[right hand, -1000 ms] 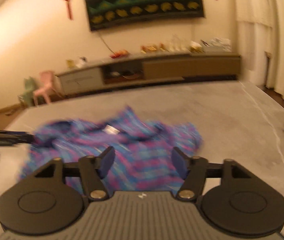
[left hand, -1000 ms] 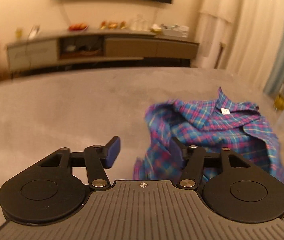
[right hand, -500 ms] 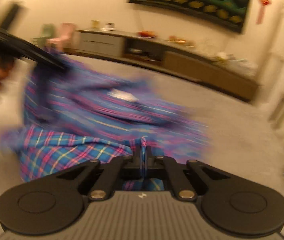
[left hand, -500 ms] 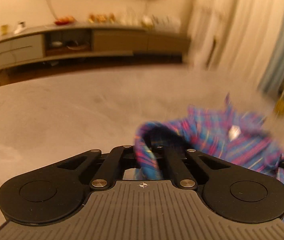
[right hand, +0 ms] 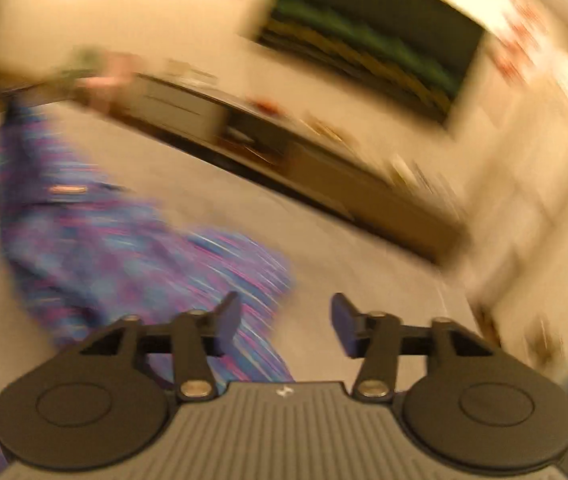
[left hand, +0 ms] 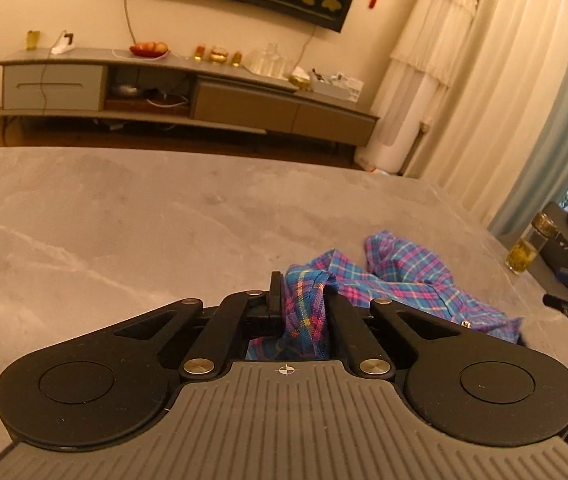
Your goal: Fold clothes
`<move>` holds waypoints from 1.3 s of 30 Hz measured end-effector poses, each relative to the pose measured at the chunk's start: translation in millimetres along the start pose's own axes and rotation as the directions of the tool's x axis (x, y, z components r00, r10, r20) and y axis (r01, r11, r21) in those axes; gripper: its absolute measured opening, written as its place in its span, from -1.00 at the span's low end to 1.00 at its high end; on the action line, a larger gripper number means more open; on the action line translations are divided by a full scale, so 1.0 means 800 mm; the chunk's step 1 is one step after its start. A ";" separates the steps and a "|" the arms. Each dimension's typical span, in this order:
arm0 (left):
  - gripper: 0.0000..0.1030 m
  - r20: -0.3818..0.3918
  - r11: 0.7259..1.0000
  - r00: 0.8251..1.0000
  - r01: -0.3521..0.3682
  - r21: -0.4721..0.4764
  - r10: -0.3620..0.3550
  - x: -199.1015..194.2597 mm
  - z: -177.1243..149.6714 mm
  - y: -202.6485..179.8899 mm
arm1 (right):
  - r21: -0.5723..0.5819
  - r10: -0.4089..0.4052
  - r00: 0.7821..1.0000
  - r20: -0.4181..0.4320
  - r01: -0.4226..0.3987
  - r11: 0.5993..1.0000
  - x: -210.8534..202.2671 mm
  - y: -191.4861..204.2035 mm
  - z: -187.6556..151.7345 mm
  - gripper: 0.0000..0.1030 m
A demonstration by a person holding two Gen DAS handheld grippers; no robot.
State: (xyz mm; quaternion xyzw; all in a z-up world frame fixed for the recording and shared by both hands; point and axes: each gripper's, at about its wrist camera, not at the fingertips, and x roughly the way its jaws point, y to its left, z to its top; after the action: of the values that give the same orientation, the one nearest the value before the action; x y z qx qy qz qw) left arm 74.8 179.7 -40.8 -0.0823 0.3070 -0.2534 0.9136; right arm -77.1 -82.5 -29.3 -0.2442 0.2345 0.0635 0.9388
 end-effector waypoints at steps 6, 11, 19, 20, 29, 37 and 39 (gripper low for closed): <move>-1.00 0.017 0.998 1.000 0.013 0.053 -0.014 -0.012 -0.004 -0.011 | -0.418 0.077 0.997 -0.025 -0.081 0.905 0.029 0.102 -0.036 0.17; -1.00 0.092 0.979 0.996 -0.029 0.200 0.011 -0.047 -0.005 -0.040 | -0.343 0.015 0.999 -0.052 -0.032 0.939 0.046 0.068 -0.022 -0.95; -1.00 0.345 0.965 0.921 0.100 0.242 -0.182 -0.247 0.070 -0.072 | 0.089 0.336 0.874 0.351 -0.388 0.917 -0.140 -0.139 0.067 -0.95; -1.00 0.344 0.963 0.916 0.130 0.237 -0.208 -0.263 0.089 -0.075 | 0.130 0.378 0.851 0.364 -0.448 0.884 -0.137 -0.163 0.071 -0.95; -1.00 -0.250 0.981 0.962 -0.062 0.183 0.107 0.016 0.034 -0.005 | 0.527 0.423 0.881 -0.212 -0.262 0.809 0.175 -0.177 -0.058 -0.78; -0.26 -0.156 0.957 0.976 -0.104 0.271 0.150 -0.019 0.017 0.006 | 0.468 0.379 0.921 -0.091 -0.297 0.832 0.105 -0.158 -0.072 0.02; -0.13 -0.138 0.964 0.983 -0.084 0.251 0.122 -0.029 0.032 0.011 | 0.465 0.419 0.906 -0.052 -0.350 0.813 0.101 -0.160 -0.067 0.35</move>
State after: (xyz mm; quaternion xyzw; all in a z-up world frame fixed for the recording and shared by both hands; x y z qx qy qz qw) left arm 77.7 199.0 -11.0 0.0666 0.3463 -0.2468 0.9026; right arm 2.2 -219.9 -54.4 0.0257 0.3581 0.1782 0.9161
